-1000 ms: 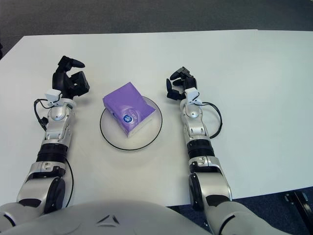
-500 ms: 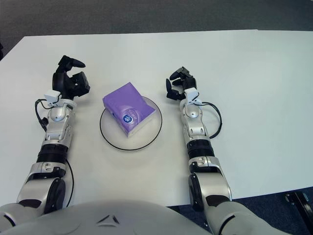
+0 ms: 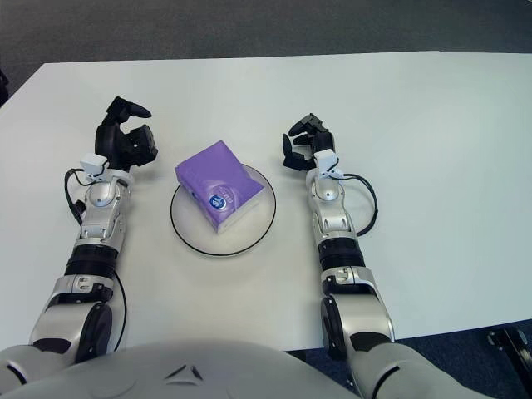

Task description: Put the tissue paper into the plate.

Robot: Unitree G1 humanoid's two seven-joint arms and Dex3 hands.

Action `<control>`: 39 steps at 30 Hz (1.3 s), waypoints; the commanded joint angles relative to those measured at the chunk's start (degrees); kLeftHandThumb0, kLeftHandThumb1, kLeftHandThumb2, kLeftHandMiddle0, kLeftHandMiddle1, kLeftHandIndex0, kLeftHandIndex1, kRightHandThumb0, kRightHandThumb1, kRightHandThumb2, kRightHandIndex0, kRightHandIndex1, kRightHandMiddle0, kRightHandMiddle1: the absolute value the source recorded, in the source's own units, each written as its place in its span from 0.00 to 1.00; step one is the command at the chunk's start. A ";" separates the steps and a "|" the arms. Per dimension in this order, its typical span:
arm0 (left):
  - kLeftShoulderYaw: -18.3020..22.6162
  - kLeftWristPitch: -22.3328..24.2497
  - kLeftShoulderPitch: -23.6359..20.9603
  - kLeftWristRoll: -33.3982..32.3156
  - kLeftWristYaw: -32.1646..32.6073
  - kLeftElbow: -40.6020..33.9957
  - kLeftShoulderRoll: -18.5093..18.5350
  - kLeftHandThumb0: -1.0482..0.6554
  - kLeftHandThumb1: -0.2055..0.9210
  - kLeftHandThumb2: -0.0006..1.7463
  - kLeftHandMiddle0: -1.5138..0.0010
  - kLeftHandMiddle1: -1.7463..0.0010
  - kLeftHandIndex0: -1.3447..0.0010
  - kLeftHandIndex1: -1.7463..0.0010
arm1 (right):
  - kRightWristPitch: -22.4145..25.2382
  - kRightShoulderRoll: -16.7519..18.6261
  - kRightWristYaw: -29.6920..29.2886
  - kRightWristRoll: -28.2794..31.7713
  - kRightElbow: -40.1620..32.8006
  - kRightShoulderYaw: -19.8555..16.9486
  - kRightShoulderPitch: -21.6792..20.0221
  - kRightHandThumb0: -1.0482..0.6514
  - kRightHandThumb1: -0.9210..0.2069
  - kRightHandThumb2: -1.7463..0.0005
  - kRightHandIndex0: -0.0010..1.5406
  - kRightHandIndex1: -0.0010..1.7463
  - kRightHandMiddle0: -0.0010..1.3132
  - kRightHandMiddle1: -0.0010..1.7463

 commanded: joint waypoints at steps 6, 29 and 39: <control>-0.12 1.78 6.34 -2.23 -0.80 4.56 -4.01 0.35 0.52 0.71 0.14 0.00 0.58 0.00 | 0.04 1.16 -0.10 0.01 2.57 0.32 6.31 0.36 0.42 0.34 0.74 1.00 0.39 1.00; 0.08 5.61 6.45 -2.26 0.06 6.75 -4.34 0.34 0.50 0.73 0.14 0.00 0.57 0.00 | -4.64 2.38 -0.89 0.96 4.60 -0.70 5.98 0.36 0.43 0.34 0.73 1.00 0.39 1.00; 0.21 5.82 6.43 -1.85 0.52 7.54 -4.24 0.34 0.50 0.73 0.14 0.00 0.57 0.00 | -4.95 2.71 -1.03 1.00 4.56 -0.69 6.19 0.36 0.42 0.34 0.73 1.00 0.39 1.00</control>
